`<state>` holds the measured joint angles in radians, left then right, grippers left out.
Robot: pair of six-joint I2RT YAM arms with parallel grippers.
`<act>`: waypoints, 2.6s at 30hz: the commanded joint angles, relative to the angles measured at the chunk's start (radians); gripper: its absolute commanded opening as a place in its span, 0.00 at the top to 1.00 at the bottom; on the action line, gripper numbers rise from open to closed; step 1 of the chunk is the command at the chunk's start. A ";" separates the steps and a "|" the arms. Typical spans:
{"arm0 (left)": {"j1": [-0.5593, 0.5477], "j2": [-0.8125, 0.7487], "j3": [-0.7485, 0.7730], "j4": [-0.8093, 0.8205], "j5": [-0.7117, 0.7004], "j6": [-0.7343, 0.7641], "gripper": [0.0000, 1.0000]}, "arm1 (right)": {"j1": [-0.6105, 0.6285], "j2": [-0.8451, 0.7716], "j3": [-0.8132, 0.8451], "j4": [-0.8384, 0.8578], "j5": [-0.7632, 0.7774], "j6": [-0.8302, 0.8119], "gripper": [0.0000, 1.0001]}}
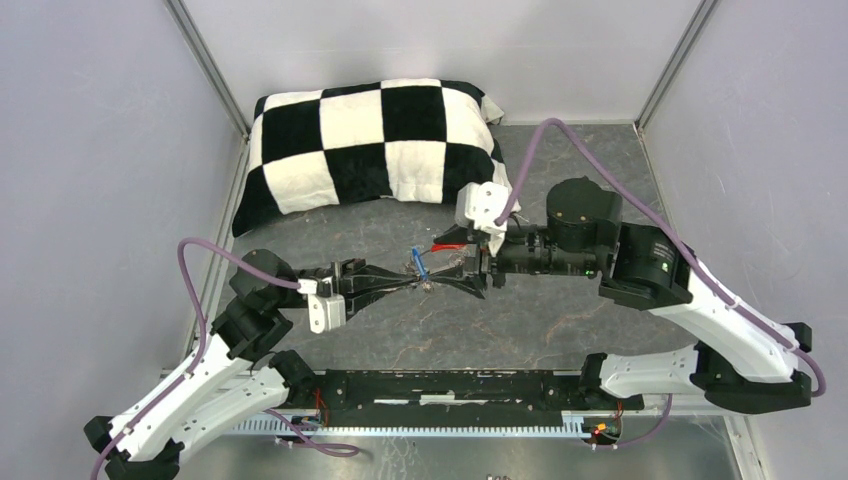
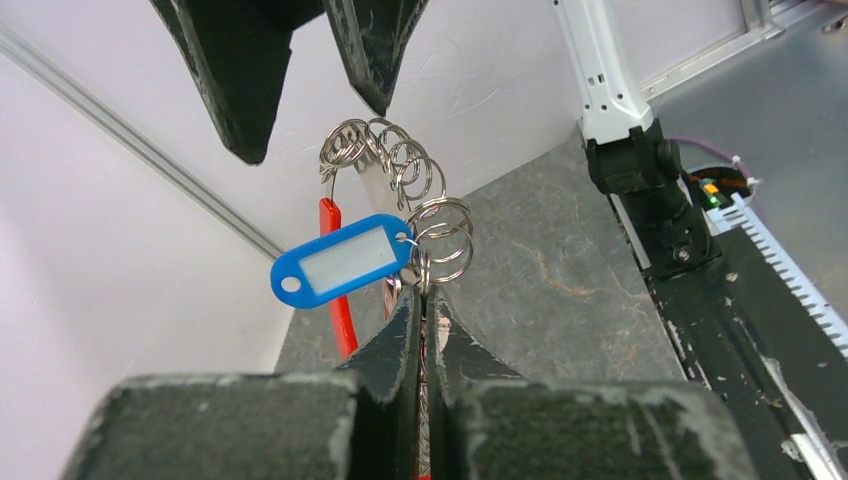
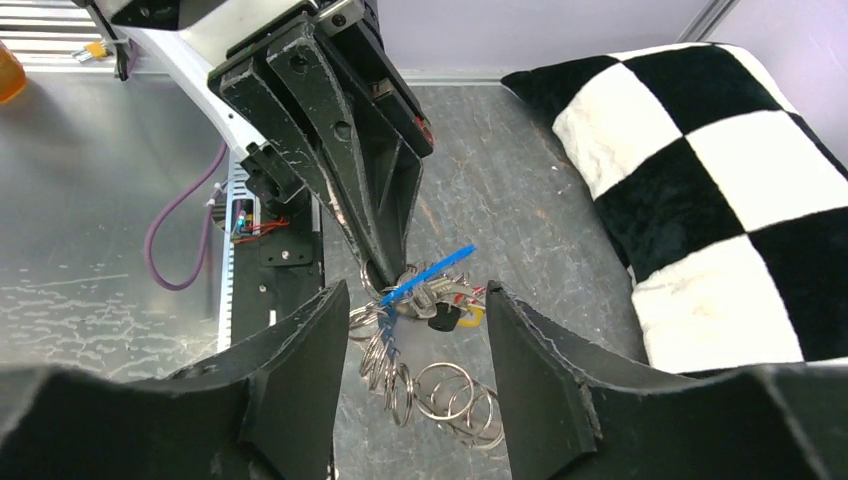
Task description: Put the keys on the keyring
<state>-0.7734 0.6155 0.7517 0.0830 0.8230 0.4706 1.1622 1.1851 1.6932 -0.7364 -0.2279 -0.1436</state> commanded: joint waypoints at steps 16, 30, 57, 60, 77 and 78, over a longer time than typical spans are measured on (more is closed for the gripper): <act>0.000 -0.070 -0.045 0.023 0.022 0.477 0.98 | -0.003 -0.015 -0.043 0.128 -0.053 0.059 0.39; 0.000 -0.062 -0.022 0.006 -0.016 0.357 0.98 | 0.029 0.020 -0.103 0.181 -0.173 0.088 0.37; 0.000 -0.043 0.004 -0.078 0.001 0.372 0.98 | 0.093 0.213 0.384 -0.146 0.221 0.209 0.36; 0.000 -0.051 -0.003 -0.123 -0.010 0.427 0.98 | 0.088 0.232 0.377 -0.210 0.254 0.291 0.47; 0.000 -0.099 -0.076 -0.196 -0.049 0.647 0.98 | 0.069 0.280 0.287 -0.273 0.205 0.549 0.55; 0.000 -0.102 -0.080 -0.195 -0.051 0.650 0.98 | 0.062 0.280 0.296 -0.283 0.211 0.556 0.55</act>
<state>-0.7738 0.5316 0.6724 -0.1349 0.7883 1.0428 1.2407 1.4807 1.9629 -1.0126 -0.0257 0.3641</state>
